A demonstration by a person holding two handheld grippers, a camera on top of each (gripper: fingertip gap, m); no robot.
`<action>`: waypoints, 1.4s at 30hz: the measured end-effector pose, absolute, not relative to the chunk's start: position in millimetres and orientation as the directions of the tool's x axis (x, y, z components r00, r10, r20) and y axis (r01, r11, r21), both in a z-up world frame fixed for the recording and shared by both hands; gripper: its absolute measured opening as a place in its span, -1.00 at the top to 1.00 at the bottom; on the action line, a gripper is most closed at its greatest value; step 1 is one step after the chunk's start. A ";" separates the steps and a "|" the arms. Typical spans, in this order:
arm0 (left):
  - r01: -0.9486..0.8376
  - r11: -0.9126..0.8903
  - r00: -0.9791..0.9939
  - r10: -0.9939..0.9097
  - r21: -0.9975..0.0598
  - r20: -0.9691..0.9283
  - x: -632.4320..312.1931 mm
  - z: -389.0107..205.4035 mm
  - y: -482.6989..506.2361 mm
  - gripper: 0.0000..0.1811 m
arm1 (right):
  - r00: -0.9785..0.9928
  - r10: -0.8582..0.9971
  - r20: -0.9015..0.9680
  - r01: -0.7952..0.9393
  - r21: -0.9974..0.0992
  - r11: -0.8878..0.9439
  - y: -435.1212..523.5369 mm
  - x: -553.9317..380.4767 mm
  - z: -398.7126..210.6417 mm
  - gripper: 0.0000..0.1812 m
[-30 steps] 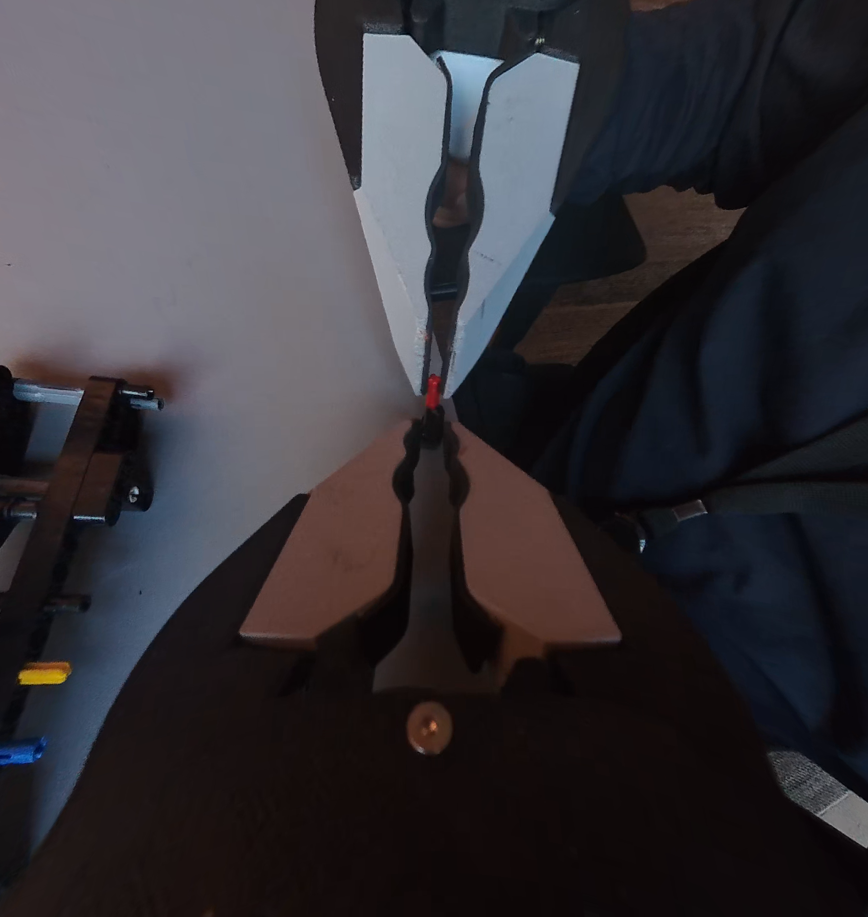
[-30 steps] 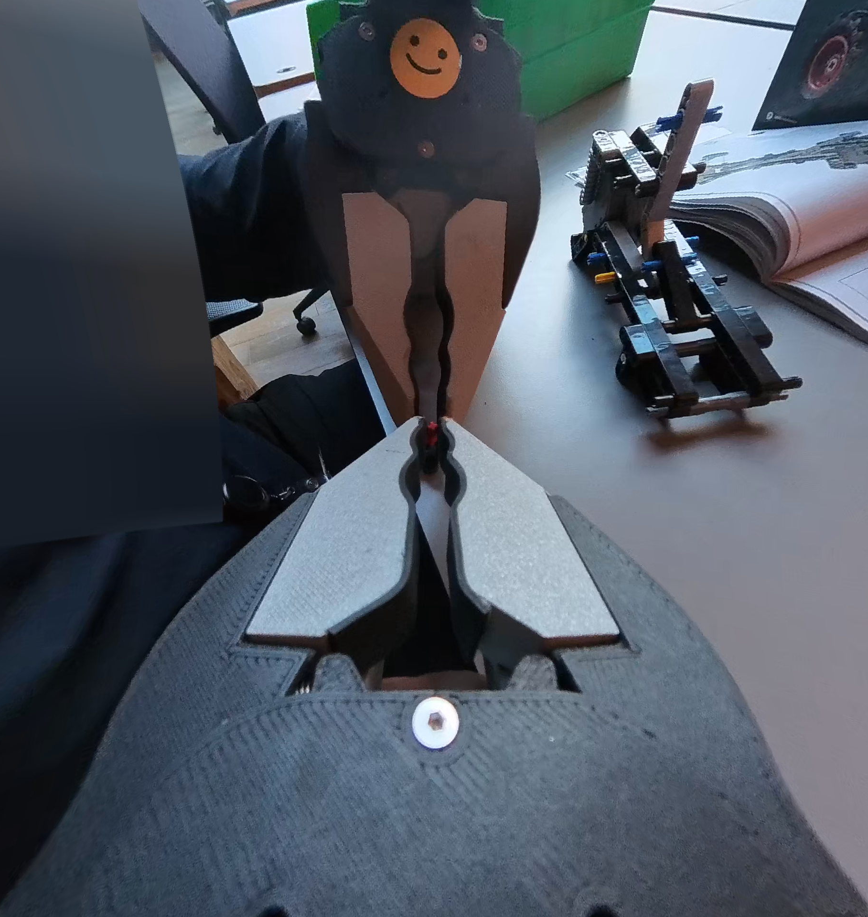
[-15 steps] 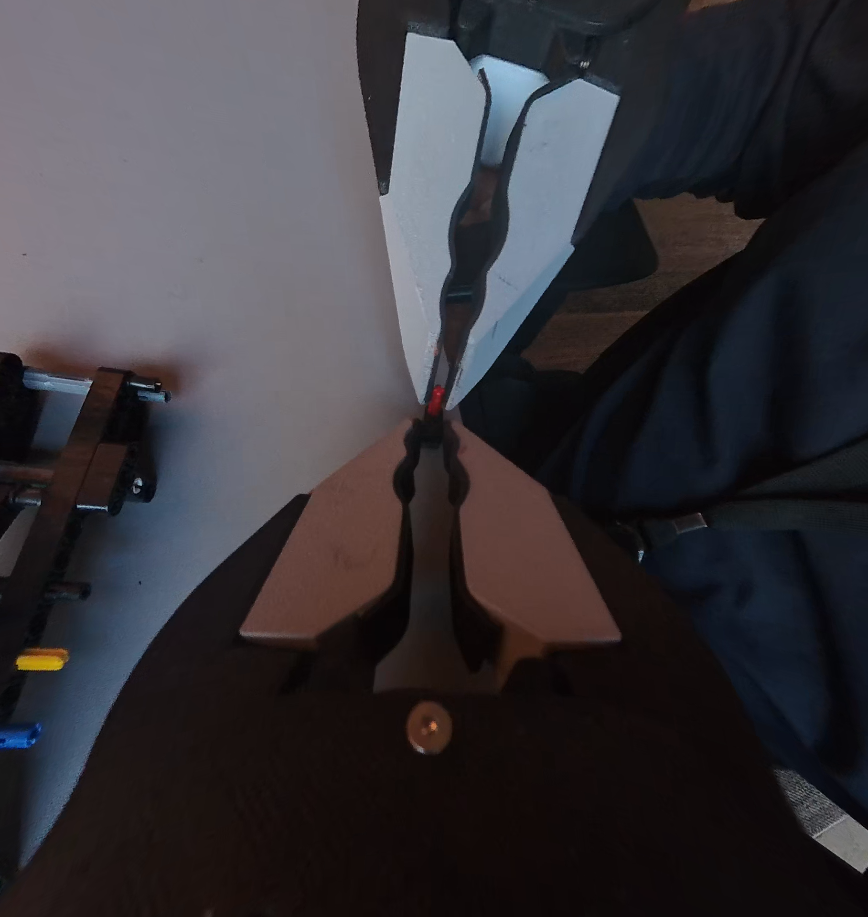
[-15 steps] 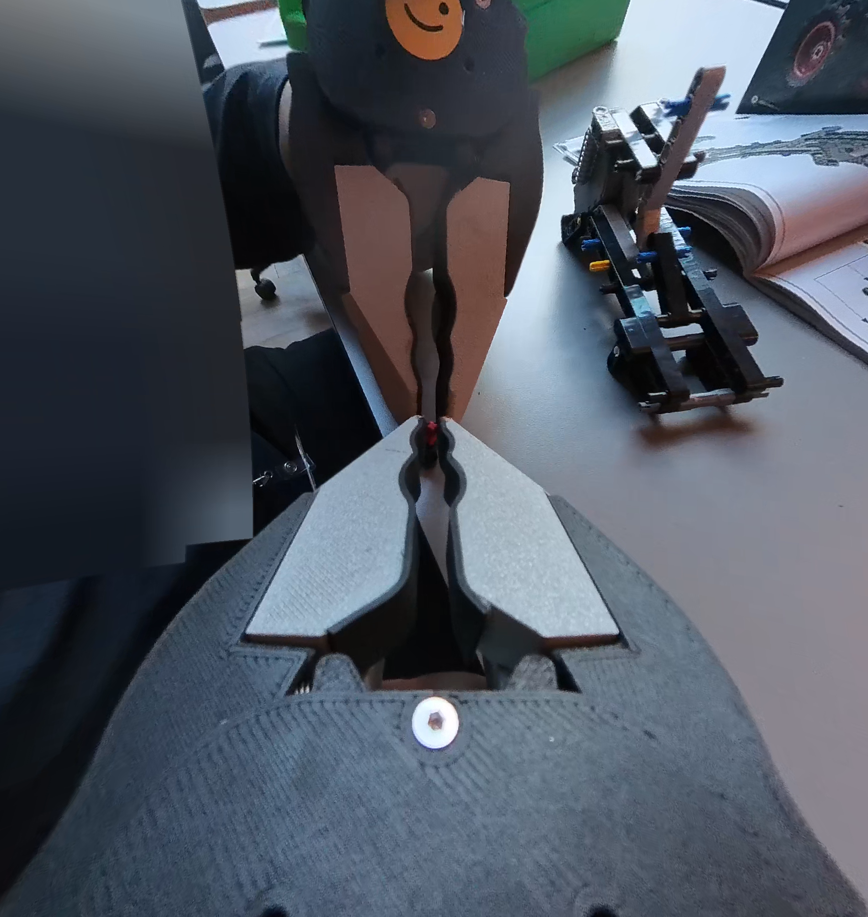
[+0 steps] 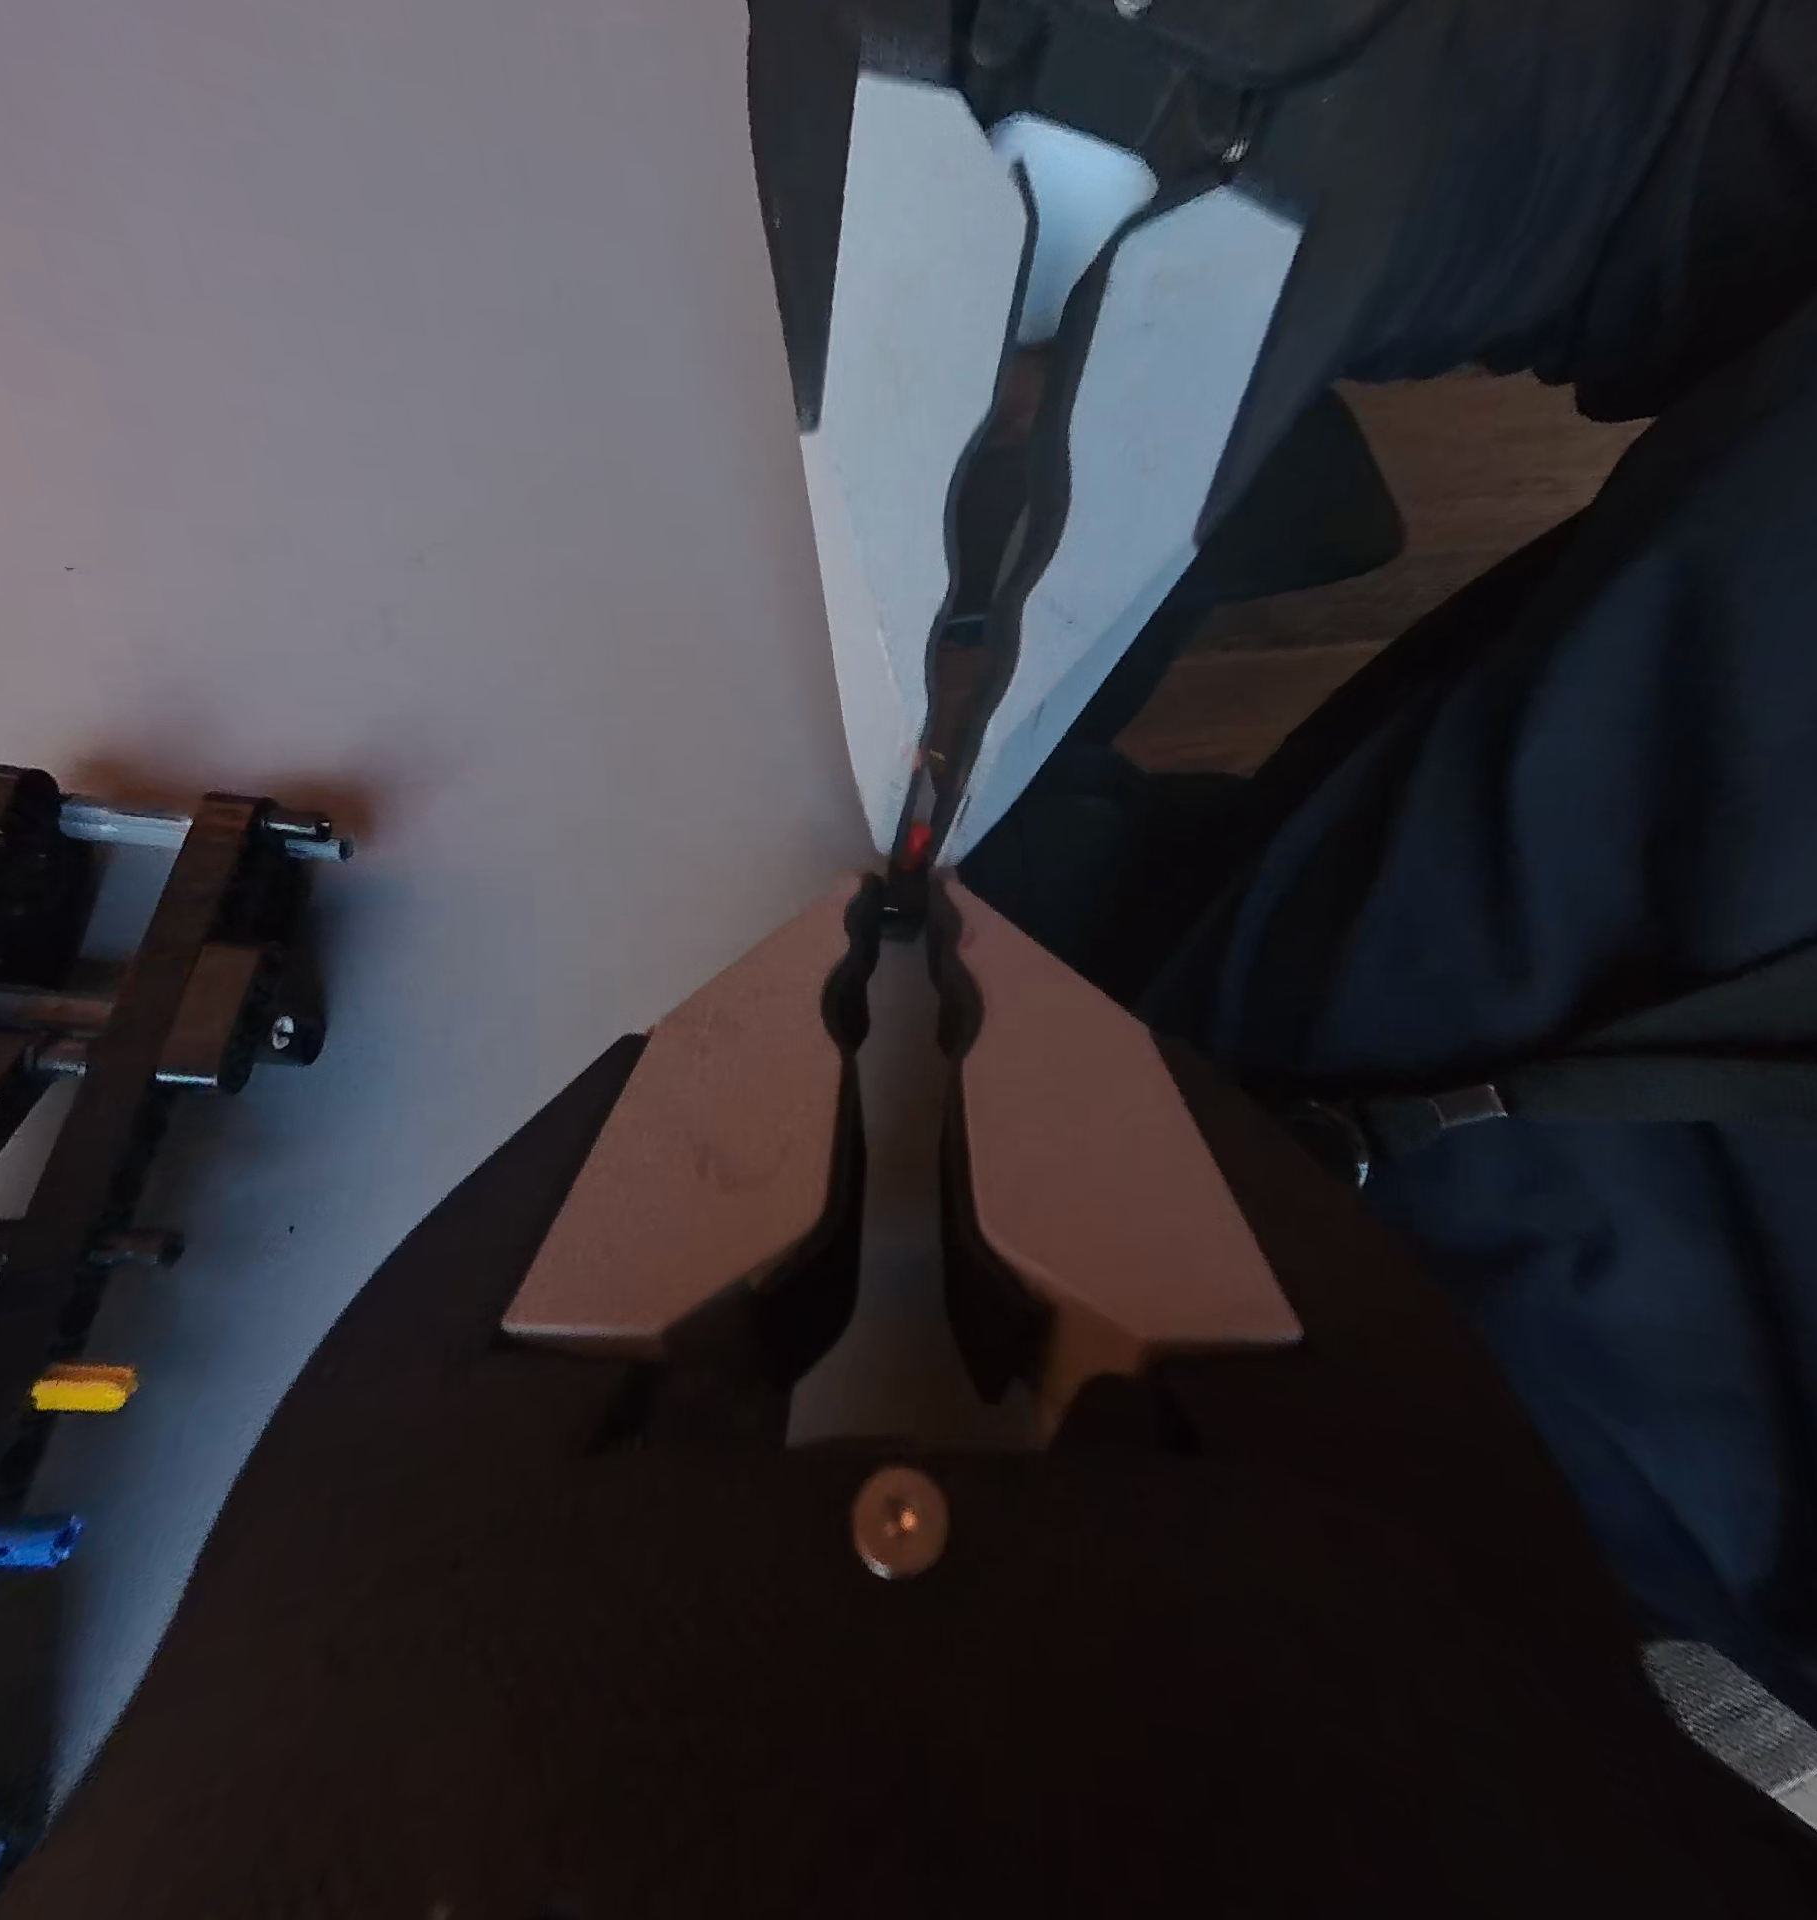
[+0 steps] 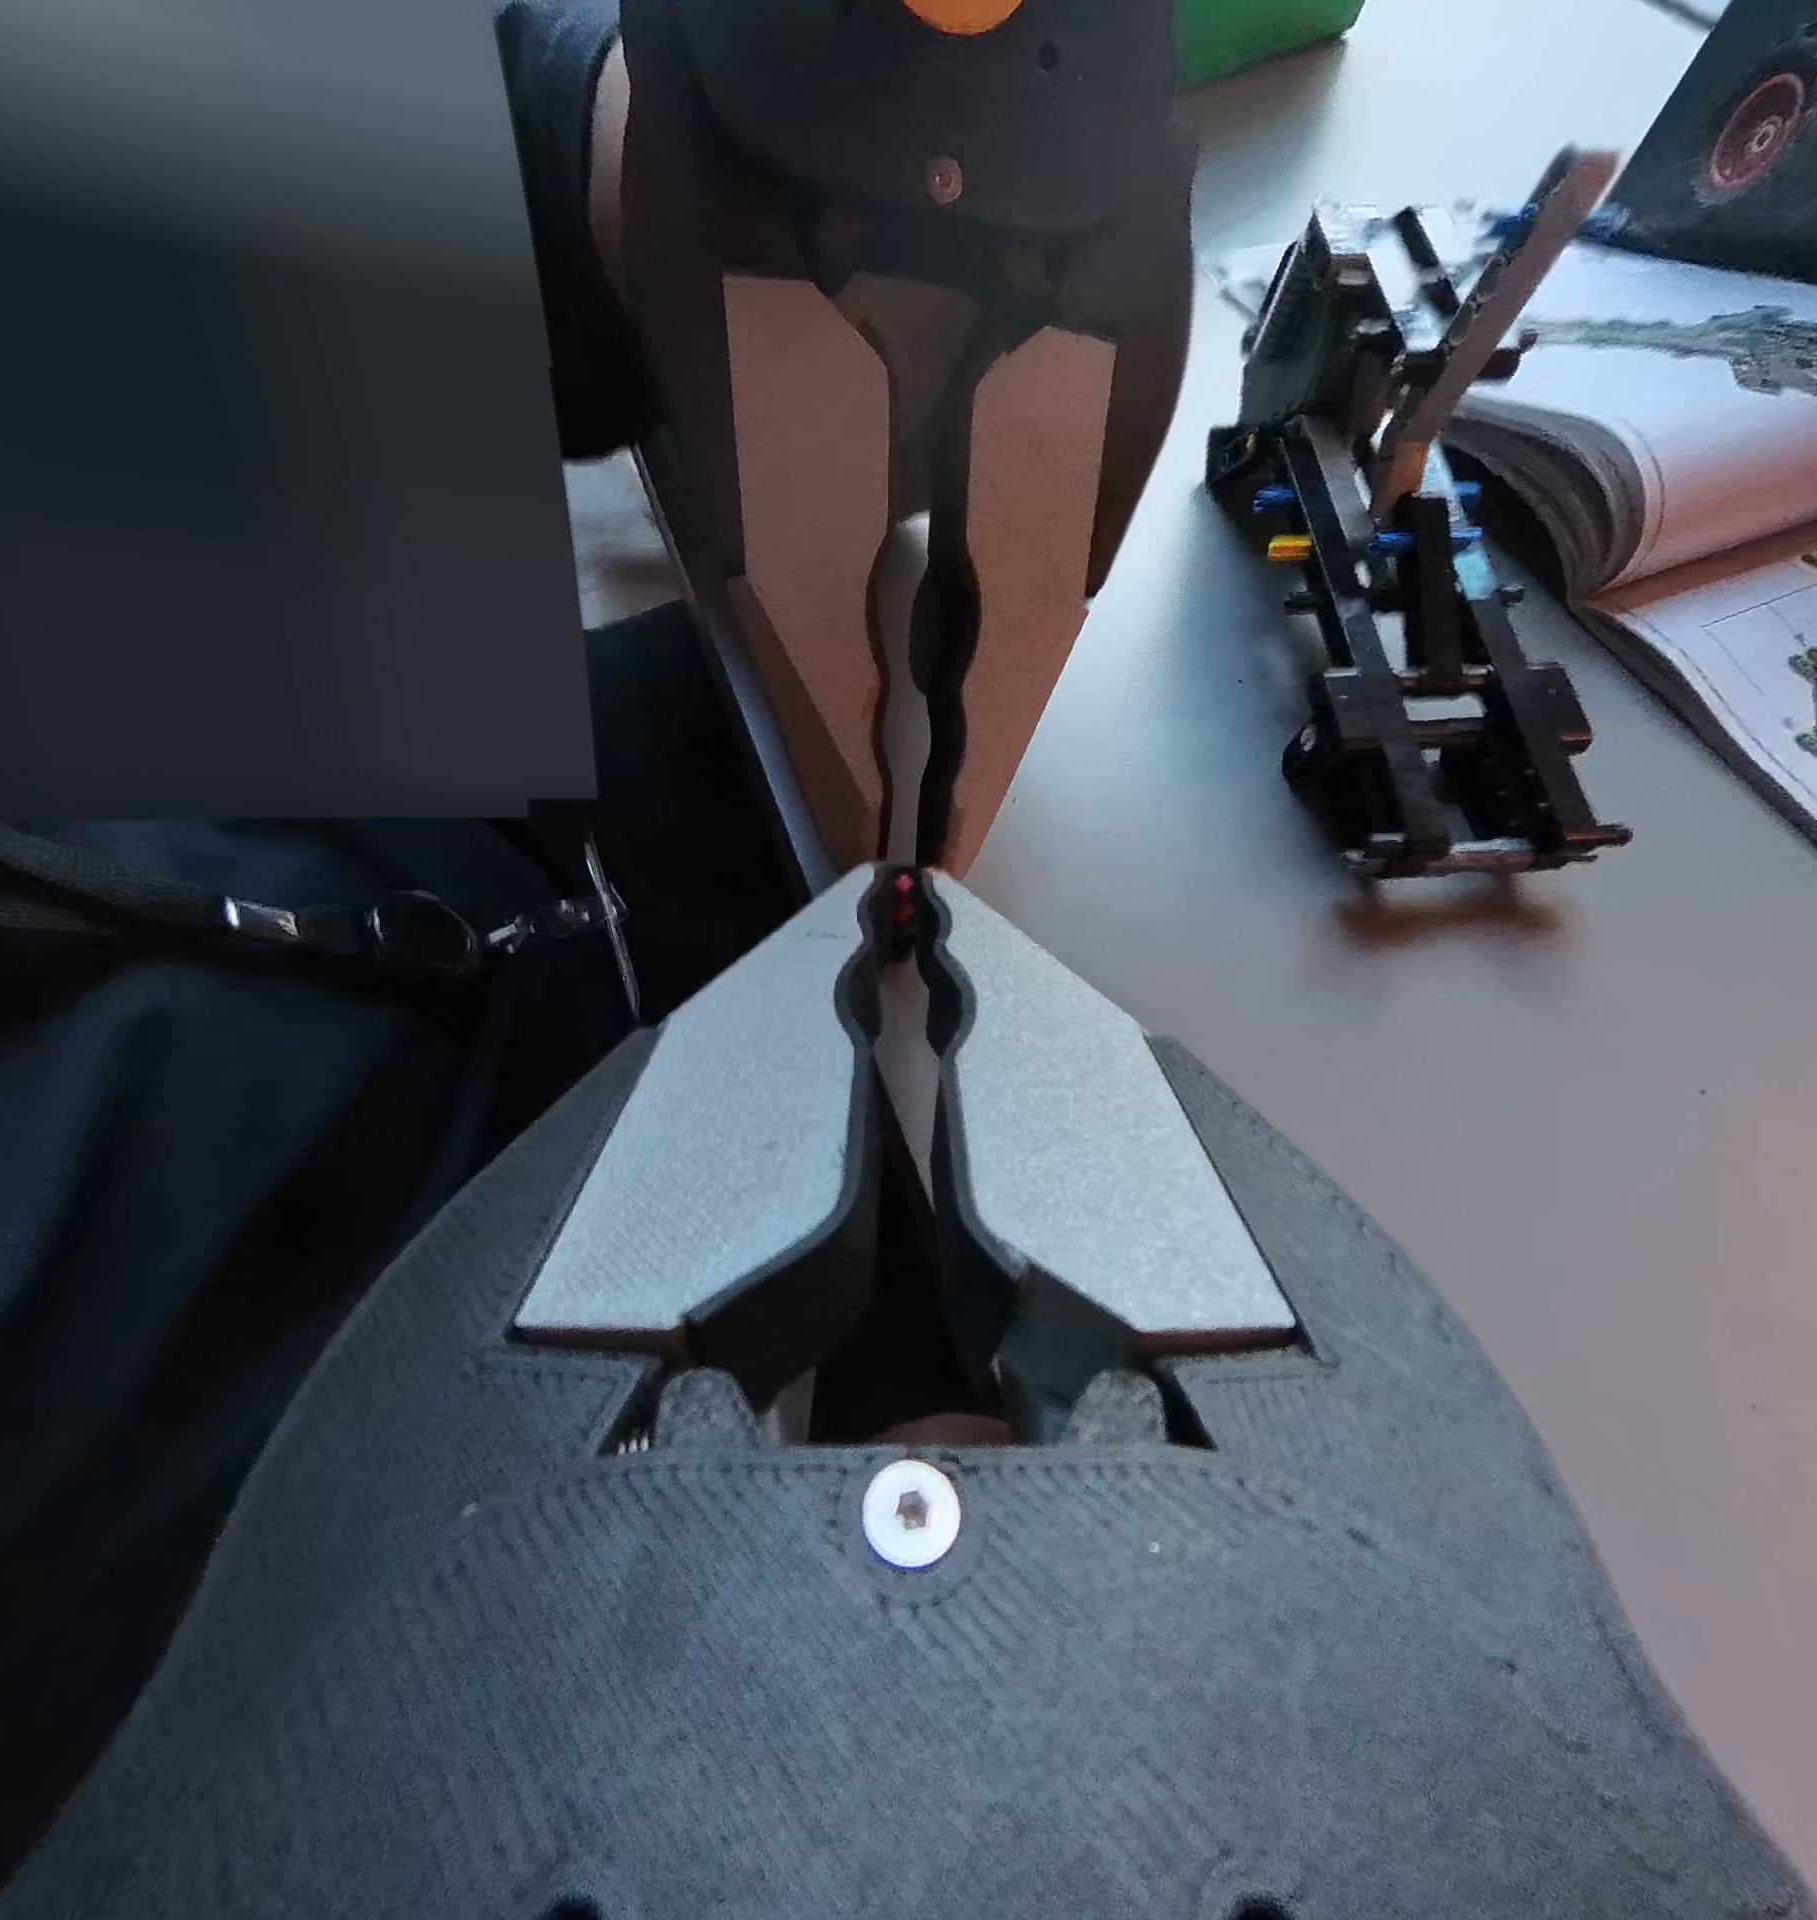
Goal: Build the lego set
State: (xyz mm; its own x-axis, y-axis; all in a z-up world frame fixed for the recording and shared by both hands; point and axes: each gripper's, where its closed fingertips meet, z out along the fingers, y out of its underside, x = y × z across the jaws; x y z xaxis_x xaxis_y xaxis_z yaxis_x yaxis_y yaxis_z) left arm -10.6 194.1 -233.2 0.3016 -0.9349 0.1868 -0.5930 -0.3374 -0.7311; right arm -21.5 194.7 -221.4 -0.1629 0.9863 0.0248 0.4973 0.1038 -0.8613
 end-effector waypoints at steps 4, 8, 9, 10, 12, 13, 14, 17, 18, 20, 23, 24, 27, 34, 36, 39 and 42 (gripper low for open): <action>-0.588 -0.332 0.304 -0.936 -0.737 0.179 -10.9 -233.3 194.1 0.95 | -0.162 0.987 0.007 0.458 -0.885 0.081 194.8 -21.7 -223.6 1.00; -0.582 -0.327 0.309 -0.936 -0.745 0.169 -12.0 -233.5 194.5 0.94 | -0.166 0.986 -0.019 0.428 -0.902 0.055 195.1 -23.1 -223.9 1.00; -0.582 -0.326 0.310 -0.936 -0.745 0.167 -12.7 -233.6 194.5 0.94 | -0.165 0.986 -0.009 0.427 -0.902 0.063 195.0 -23.8 -224.2 0.99; -0.583 -0.324 0.311 -0.936 -0.745 0.164 -12.9 -233.7 194.4 0.94 | -0.164 0.986 -0.004 0.428 -0.901 0.067 194.9 -23.9 -224.4 1.00; -0.586 -0.318 0.314 -0.937 -0.745 0.153 -12.8 -233.8 194.5 0.94 | -0.165 0.986 0.015 0.445 -0.891 0.088 195.3 -23.2 -225.4 1.00; -0.587 -0.318 0.315 -0.937 -0.744 0.153 -13.0 -233.8 194.5 0.94 | -0.165 0.986 0.029 0.446 -0.889 0.101 195.4 -23.6 -225.4 1.00; -0.584 -0.321 0.316 -0.936 -0.745 0.156 -13.4 -233.8 194.8 0.94 | -0.165 0.986 0.023 0.435 -0.895 0.094 195.4 -24.2 -225.2 1.00; -0.581 -0.328 0.318 -0.934 -0.745 0.163 -12.5 -233.6 194.7 0.94 | -0.165 0.986 -0.023 0.417 -0.908 0.049 195.2 -24.6 -223.0 0.99; -0.581 -0.327 0.317 -0.934 -0.745 0.163 -11.3 -233.6 194.3 0.94 | -0.171 0.985 -0.035 0.415 -0.909 0.040 194.9 -23.6 -222.5 0.99; -0.580 -0.330 0.316 -0.934 -0.744 0.168 -9.8 -233.6 194.3 0.94 | -0.180 0.981 -0.078 0.406 -0.914 0.002 194.8 -22.1 -219.3 0.99; -0.578 -0.334 0.317 -0.933 -0.744 0.173 -10.2 -233.7 194.4 0.94 | -0.167 0.979 -0.112 0.345 -0.937 -0.049 199.8 -21.2 -204.6 1.00; -0.578 -0.334 0.319 -0.932 -0.744 0.171 -10.2 -233.7 194.4 0.94 | -0.166 0.979 -0.117 0.334 -0.941 -0.056 201.4 -20.2 -200.4 1.00; -0.577 -0.336 0.323 -0.931 -0.745 0.170 -10.2 -233.7 194.4 0.94 | -0.168 0.980 -0.102 0.339 -0.940 -0.040 200.5 -18.9 -194.5 1.00; -0.577 -0.336 0.325 -0.931 -0.744 0.168 -10.2 -233.7 194.6 0.94 | -0.155 0.987 -0.037 0.452 -0.891 0.037 198.1 -21.5 -218.7 1.00; -0.576 -0.338 0.325 -0.930 -0.744 0.172 -10.2 -233.7 194.7 0.94 | -0.152 0.988 -0.015 0.426 -0.903 0.052 198.9 -22.1 -210.5 1.00; -0.576 -0.337 0.323 -0.931 -0.745 0.170 -10.1 -233.7 194.7 0.94 | -0.169 0.985 -0.031 0.453 -0.890 0.049 195.2 -22.1 -214.7 1.00; -0.579 -0.333 0.320 -0.932 -0.744 0.168 -9.7 -233.8 194.7 0.94 | -0.156 0.987 -0.035 0.477 -0.878 0.045 197.0 -22.7 -223.8 1.00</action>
State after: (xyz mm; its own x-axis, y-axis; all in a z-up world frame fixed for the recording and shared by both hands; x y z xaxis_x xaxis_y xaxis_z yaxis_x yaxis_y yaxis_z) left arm -9.7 194.7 -233.8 0.3205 -0.9322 0.1680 -0.5789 -0.3331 -0.7442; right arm -22.7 197.0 -223.8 -0.1562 0.9871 -0.0345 0.4767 0.0447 -0.8779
